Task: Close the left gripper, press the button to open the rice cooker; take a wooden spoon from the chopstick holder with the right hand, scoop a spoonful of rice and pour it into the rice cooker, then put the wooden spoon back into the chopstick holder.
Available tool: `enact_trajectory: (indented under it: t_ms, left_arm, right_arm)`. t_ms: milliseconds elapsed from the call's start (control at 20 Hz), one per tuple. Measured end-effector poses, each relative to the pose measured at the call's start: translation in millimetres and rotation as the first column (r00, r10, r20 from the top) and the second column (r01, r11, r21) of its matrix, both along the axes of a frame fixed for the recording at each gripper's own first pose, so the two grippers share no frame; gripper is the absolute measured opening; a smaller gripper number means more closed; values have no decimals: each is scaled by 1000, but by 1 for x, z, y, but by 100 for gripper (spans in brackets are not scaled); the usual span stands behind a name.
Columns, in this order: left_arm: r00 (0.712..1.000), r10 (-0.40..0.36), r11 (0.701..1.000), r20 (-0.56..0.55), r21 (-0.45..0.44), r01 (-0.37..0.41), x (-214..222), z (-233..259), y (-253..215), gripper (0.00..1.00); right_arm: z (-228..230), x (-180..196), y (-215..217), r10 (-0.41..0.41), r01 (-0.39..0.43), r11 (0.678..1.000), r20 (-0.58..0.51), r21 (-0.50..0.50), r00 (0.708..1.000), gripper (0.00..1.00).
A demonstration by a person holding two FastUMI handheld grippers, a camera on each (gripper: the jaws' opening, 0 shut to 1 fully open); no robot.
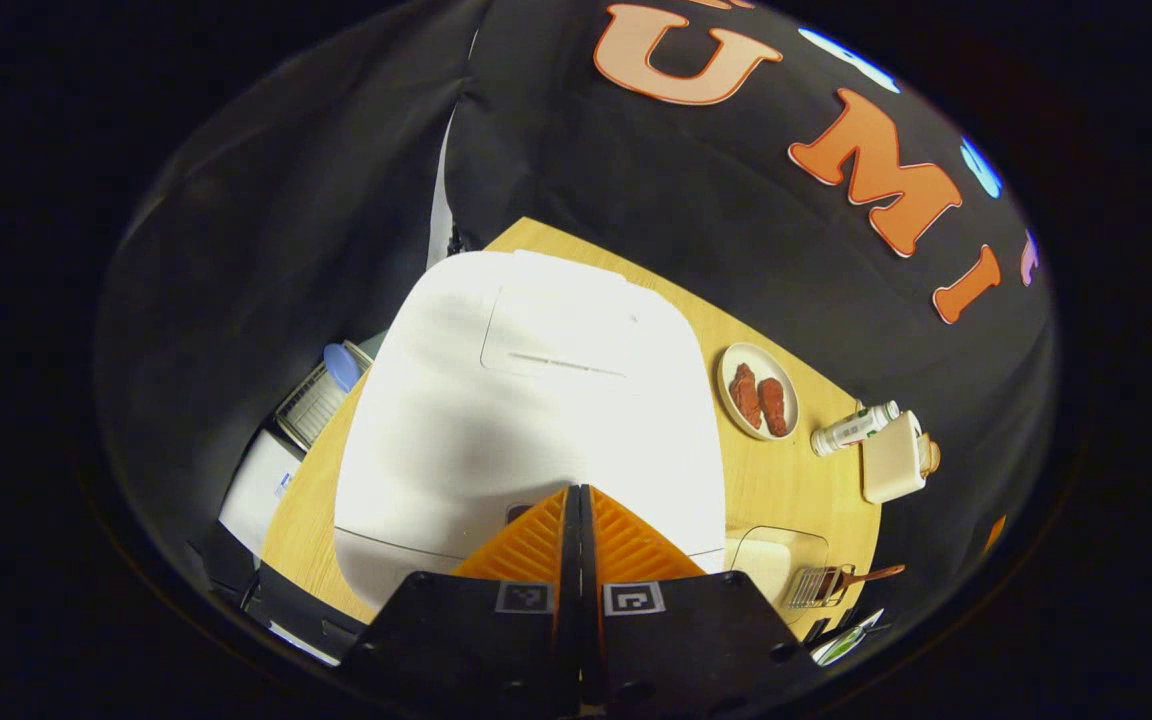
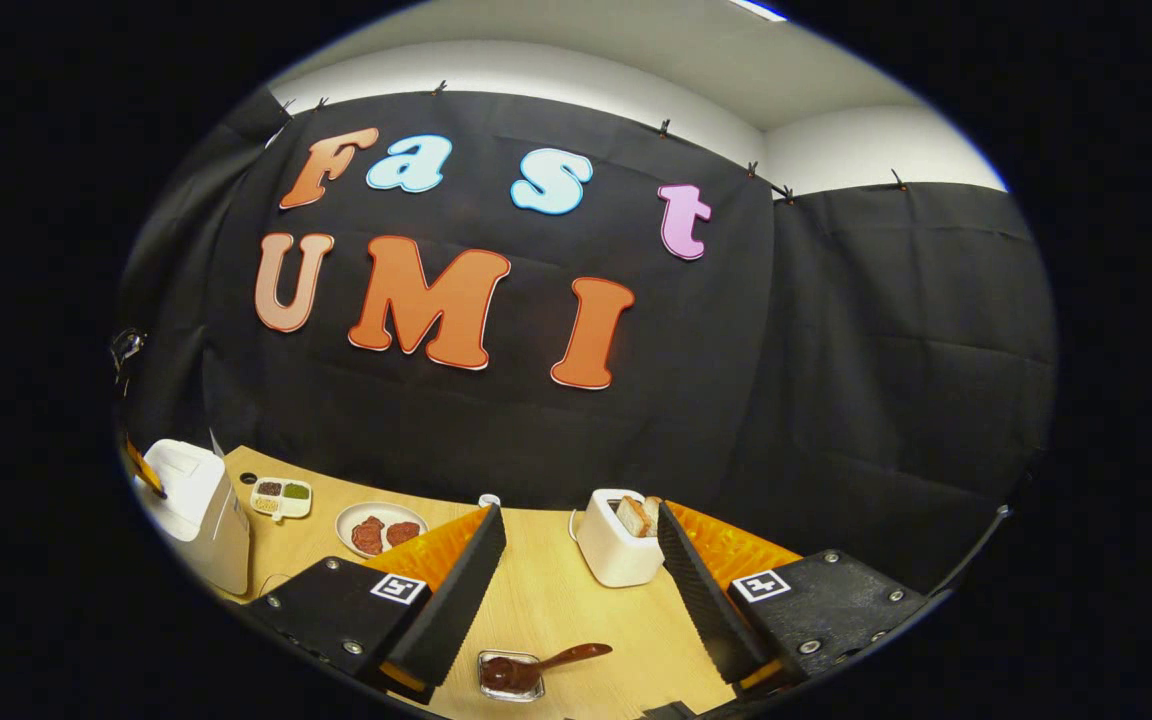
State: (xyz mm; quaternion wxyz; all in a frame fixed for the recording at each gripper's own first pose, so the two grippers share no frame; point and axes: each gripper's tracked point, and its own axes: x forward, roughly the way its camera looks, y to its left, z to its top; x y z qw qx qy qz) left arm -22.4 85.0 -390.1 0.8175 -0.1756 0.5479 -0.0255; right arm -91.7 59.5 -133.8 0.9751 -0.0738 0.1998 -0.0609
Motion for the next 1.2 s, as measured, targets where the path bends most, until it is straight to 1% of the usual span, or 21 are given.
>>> enact_trajectory:
  t_ms: [50,150,250,350,450,500,550,650,750,950,1050,1100,1200]
  left_arm:
    - [1000,-7,1000,-15,-4,7,-2,-3,0,6]
    - [999,-41,999,-30,14,41,-9,-8,-1,5]
    - [998,-66,996,-18,66,67,-9,-10,-1,5]
    - [999,-43,994,3,102,43,-8,-8,-4,6]
    - [998,-29,990,49,141,22,-9,0,-4,6]
    - [995,-25,986,101,164,8,-6,9,-3,6]
    - [986,-19,983,168,183,-12,1,25,-3,6]
    - [957,0,972,292,224,-69,18,60,3,6]
    - [925,13,956,380,265,-122,31,88,11,5]
    - [865,-36,913,501,368,-176,55,126,23,4]
    - [844,-36,916,536,356,-187,53,143,11,4]
    - [829,-28,920,559,339,-198,51,154,5,3]
    - [791,-21,926,612,311,-216,51,173,-8,4]
  right_arm:
    - [-3,-2,2,-1,1,1000,-8,-4,1000,96]
    - [-8,-5,3,6,-6,1000,-24,-10,1000,95]
    - [-16,-5,5,22,-22,1000,-35,-4,999,95]
    - [-26,-1,8,58,-57,998,-44,29,997,95]
    - [-38,3,3,74,-70,995,-53,73,996,94]
    - [-44,4,3,86,-79,991,-60,109,994,94]
    - [-52,2,-1,89,-80,988,-68,133,994,94]
    - [-71,1,-8,102,-87,985,-95,148,990,94]
    - [-88,-4,-14,114,-95,983,-125,154,986,94]
    - [-109,-12,-21,137,-108,979,-168,171,976,94]
    - [-117,-14,-22,144,-108,976,-191,187,971,94]
    - [-119,-14,-24,144,-107,976,-198,190,969,94]
    - [-128,-21,-25,157,-113,974,-225,198,962,94]
